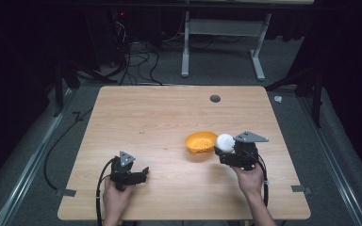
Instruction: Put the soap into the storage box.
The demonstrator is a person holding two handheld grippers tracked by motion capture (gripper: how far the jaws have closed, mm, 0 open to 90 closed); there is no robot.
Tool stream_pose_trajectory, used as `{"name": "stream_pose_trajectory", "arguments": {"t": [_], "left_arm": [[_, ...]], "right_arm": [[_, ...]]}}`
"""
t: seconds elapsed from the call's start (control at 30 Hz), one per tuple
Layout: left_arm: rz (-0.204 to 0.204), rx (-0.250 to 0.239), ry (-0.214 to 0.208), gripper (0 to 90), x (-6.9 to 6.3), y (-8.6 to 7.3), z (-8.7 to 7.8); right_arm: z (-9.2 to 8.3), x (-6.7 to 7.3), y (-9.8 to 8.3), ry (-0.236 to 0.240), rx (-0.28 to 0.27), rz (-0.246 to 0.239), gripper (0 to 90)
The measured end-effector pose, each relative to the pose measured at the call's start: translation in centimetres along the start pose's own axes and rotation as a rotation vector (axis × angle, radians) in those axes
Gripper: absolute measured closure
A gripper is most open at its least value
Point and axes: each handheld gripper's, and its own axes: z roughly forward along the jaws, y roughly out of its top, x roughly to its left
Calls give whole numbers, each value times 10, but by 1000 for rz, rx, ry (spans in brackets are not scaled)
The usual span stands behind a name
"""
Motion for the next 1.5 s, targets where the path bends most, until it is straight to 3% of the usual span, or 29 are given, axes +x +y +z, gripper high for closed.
{"name": "stream_pose_trajectory", "arguments": {"t": [0.5,0.7,1.5], "left_arm": [[0,0,-1,149,0,0,0],[-1,1,-2,149,0,0,0],[1,1,-3,149,0,0,0]], "right_arm": [[17,11,18,35,20,-41,235],[25,12,23,44,23,-35,235],[74,21,32,57,121,-31,235]]}}
